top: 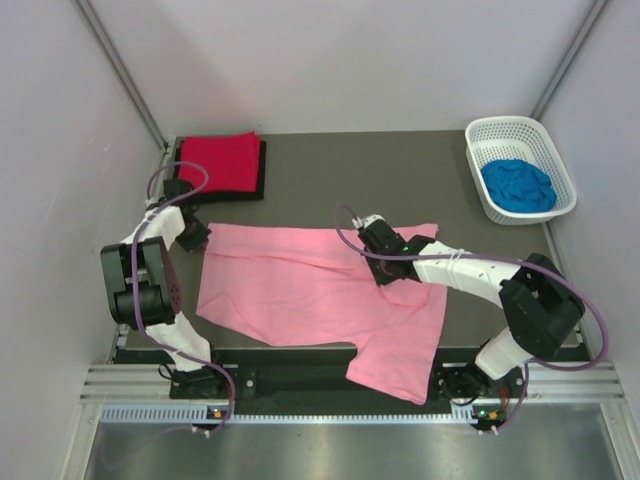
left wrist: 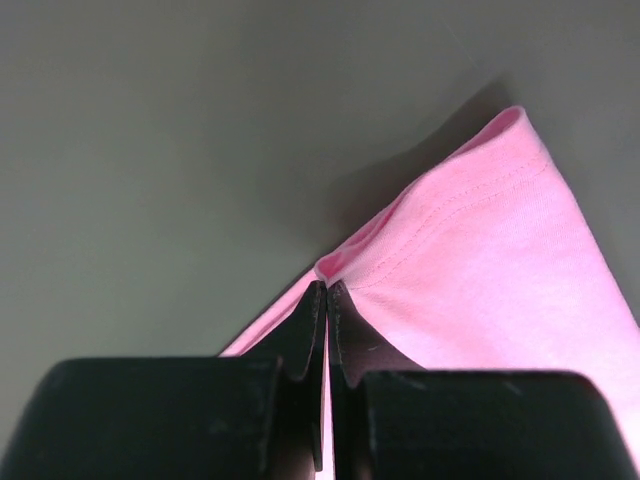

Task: Fold and stack the t-shirts
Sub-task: Fold the tshirt

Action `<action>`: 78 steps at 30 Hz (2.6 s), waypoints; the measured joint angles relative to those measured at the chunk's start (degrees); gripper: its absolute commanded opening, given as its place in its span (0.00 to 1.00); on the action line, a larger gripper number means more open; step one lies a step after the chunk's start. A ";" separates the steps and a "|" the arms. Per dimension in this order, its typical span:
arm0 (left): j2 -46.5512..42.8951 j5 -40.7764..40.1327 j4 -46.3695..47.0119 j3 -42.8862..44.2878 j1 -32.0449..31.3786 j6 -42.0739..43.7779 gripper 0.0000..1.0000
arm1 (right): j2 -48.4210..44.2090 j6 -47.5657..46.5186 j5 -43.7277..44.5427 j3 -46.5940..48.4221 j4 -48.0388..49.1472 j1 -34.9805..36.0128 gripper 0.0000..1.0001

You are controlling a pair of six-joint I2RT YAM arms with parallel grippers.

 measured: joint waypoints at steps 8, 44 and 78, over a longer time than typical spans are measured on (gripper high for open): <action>0.74 0.04 -1.62 2.29 0.00 0.72 0.00 | -1.62 0.00 1.09 0.00 -0.24 0.00 0.00; -5.40 13.94 -0.31 4.85 -7.52 6.75 0.33 | -1.88 6.97 3.93 3.39 -10.95 4.00 0.09; 8.66 15.23 1.70 7.39 -7.19 6.80 0.31 | 8.28 9.92 14.56 3.43 -10.34 8.48 0.19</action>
